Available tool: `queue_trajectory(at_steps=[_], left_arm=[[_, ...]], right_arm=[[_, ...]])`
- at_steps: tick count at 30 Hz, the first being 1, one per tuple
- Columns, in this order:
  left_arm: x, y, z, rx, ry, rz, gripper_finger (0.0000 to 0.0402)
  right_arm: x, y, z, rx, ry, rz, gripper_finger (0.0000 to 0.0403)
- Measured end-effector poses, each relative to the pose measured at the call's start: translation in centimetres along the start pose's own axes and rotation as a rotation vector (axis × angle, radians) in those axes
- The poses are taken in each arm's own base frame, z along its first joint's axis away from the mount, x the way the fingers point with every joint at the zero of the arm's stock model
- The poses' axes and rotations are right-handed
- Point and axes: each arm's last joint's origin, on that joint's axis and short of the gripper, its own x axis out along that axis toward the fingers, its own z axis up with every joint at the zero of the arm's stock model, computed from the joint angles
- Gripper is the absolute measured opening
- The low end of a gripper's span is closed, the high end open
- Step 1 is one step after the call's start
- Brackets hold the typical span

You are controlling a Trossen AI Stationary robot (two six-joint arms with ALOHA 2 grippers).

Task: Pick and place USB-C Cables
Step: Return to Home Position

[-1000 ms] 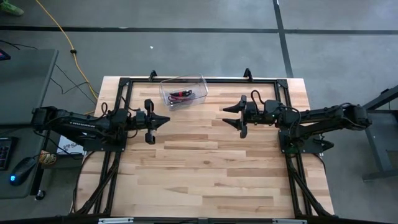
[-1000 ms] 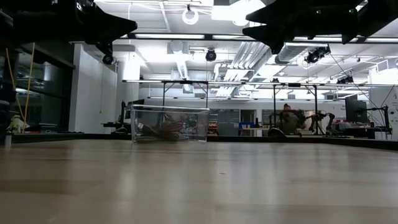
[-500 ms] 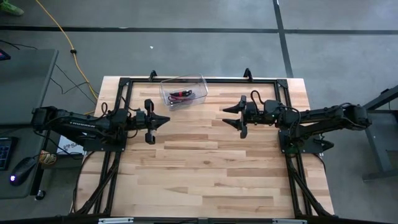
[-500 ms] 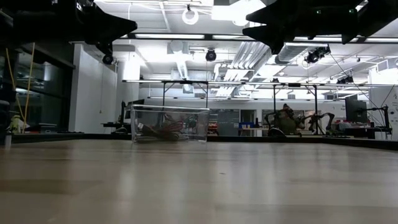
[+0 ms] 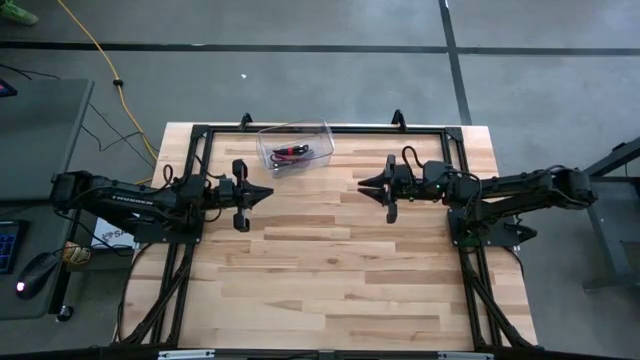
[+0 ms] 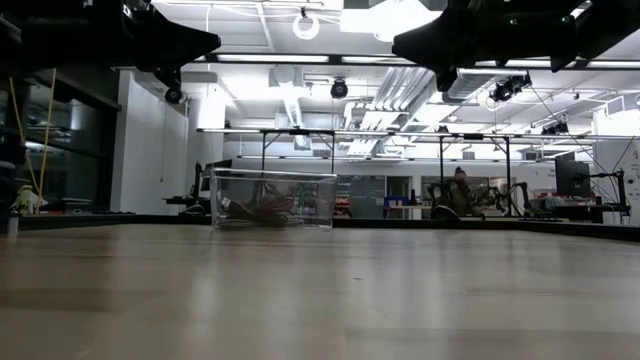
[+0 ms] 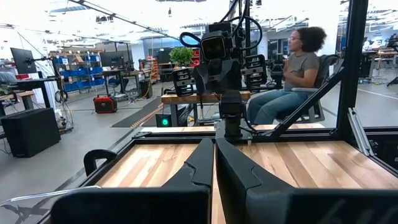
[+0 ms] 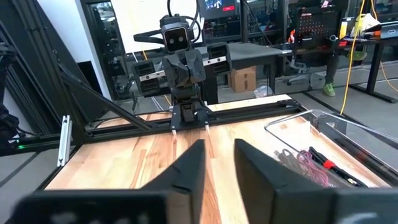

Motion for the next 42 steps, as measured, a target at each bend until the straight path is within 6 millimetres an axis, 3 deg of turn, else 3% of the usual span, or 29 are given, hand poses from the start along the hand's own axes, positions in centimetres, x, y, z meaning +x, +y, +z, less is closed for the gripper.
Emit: queue_trajectory(at_steps=[7,24,31,42], left_arm=[[0.0,0.0,0.0,0.0,0.0,0.0,0.0],[-0.4,0.2,0.2,-0.005,0.032,-0.004,0.0],[-2.9,1.1,1.3,-0.019,0.093,0.019,0.0],[-6.4,1.6,-0.4,-0.063,-0.015,0.044,0.0]], right_arm=[[0.0,0.0,0.0,0.001,0.002,0.0,0.0004],[0.0,0.0,-0.1,0.018,0.012,0.027,0.0001],[0.0,0.0,-0.1,0.017,0.013,0.027,0.0],[0.0,0.0,-0.1,0.017,0.012,0.027,0.0]])
